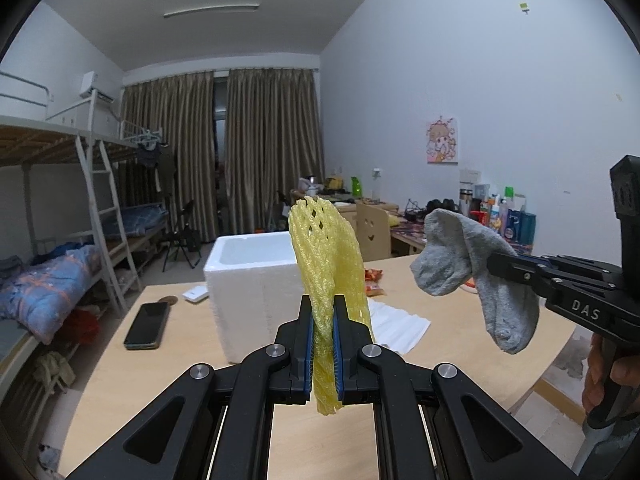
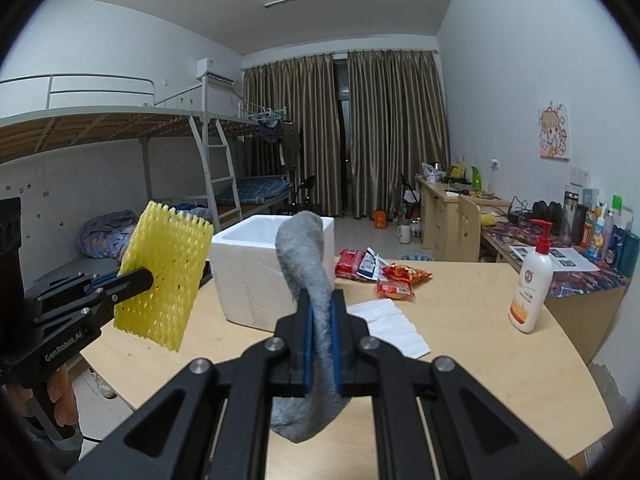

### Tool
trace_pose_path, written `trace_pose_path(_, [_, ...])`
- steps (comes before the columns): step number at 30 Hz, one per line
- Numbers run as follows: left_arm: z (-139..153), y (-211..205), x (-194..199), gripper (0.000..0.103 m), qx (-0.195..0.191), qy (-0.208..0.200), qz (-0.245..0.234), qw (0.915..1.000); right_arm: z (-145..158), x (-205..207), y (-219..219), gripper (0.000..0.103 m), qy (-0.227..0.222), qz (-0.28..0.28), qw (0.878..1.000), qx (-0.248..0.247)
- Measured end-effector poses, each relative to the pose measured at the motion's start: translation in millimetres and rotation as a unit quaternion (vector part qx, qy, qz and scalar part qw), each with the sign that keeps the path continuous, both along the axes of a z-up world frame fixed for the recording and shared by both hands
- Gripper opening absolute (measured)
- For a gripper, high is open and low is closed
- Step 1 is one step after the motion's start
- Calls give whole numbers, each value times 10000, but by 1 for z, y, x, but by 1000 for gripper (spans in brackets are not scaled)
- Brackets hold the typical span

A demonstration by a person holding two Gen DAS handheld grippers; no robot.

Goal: Organize soft objects
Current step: 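Lift the grey sock with the right gripper while the left gripper holds the net raised, then carry the yellow net and grey sock over the white foam box opening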

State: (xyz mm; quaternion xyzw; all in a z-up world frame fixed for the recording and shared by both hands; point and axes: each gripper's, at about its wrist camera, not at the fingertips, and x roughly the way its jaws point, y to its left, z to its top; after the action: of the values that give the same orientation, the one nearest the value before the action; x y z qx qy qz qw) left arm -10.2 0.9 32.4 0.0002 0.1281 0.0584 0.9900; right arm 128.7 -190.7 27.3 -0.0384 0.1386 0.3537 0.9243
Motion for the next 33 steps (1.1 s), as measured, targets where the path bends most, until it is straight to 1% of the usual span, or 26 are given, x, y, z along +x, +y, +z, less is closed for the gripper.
trace_pose_path(6, [3,10,-9,8,-20,-15,256,9997,1,-3,7,11,-60,145,9999,7])
trace_pose_path(15, [8,28,-20,8,-2,-89,608,9981,0,0,32,11,-64,527,9986,5])
trace_pose_path(21, [9,47,-24,8,-46,-102,800,9967,1,3,50,11,-67,746,9972,-22])
trace_pose_path(26, [12,57,-17,8,-44,-77,880,9961,2,8,58,11,-68,859,9963,-25])
trace_pose_path(33, [15,62,2,8,-11,-67,788,9969,8,21,64,11,-51,863,9963,-13])
